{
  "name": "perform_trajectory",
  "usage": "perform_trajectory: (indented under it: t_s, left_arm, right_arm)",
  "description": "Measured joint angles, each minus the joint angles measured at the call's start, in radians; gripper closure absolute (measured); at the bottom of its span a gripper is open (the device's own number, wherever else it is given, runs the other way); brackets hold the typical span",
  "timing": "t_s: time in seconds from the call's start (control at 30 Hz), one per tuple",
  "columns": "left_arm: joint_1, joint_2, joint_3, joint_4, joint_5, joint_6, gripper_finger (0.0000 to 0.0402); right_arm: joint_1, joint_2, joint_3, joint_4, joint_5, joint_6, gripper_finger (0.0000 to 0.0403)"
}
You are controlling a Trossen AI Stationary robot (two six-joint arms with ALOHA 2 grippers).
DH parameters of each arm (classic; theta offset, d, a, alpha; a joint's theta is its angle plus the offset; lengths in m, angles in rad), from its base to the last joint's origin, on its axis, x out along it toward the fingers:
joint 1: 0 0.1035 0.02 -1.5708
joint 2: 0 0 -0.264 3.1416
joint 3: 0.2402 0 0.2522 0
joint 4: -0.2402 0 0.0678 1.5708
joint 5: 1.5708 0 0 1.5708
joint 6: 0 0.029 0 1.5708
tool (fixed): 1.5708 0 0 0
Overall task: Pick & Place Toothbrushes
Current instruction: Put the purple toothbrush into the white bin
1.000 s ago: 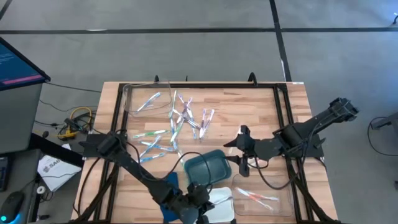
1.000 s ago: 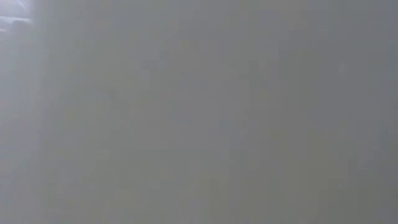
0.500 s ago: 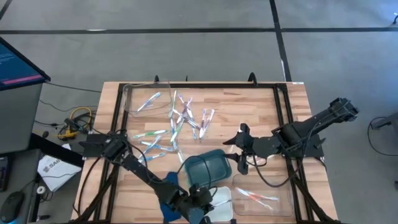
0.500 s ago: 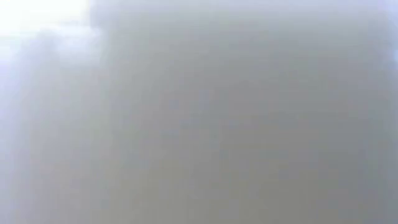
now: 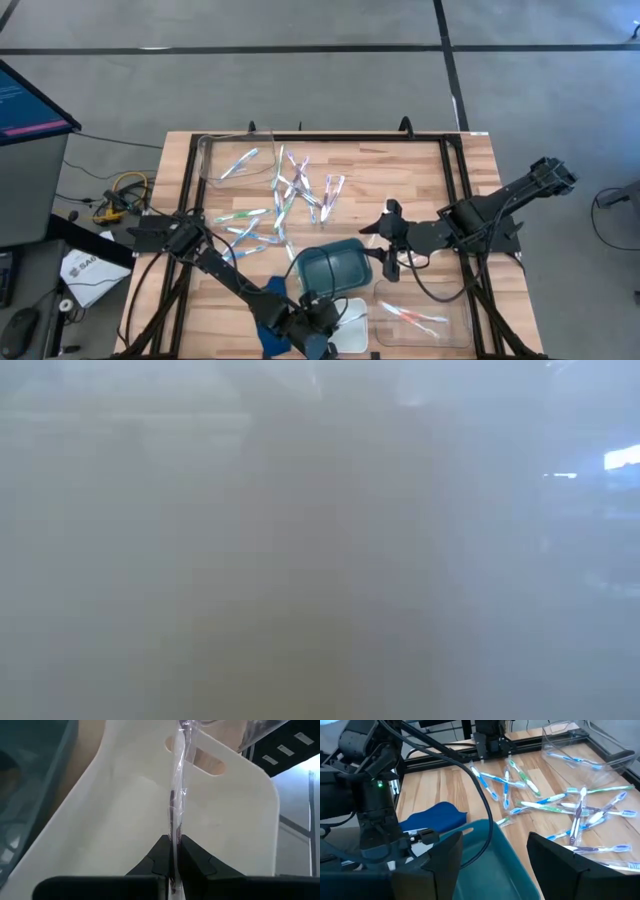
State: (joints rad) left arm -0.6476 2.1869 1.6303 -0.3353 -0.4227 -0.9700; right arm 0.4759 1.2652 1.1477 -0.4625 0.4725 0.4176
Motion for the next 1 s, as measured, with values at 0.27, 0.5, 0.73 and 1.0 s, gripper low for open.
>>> perform_trajectory:
  t_s: [0.27, 0.5, 0.73, 1.0]
  left_arm:
    - [-0.003, -0.001, 0.043, -0.116, -0.051, -0.004, 0.0387]
    - [-0.003, -0.002, 0.061, -0.186, -0.066, -0.007, 0.0387]
    - [-0.003, -0.002, 0.060, -0.231, -0.058, 0.003, 0.0387]
    - [-0.003, -0.002, 0.060, -0.232, -0.056, 0.022, 0.0387]
  right_arm:
    - [0.000, 0.000, 0.000, 0.000, 0.000, 0.001, 0.0187]
    - [0.000, 0.000, 0.000, 0.000, 0.000, 0.001, 0.0187]
    - [0.000, 0.000, 0.000, 0.000, 0.000, 0.001, 0.0187]
    - [0.000, 0.000, 0.000, 0.001, 0.000, 0.001, 0.0187]
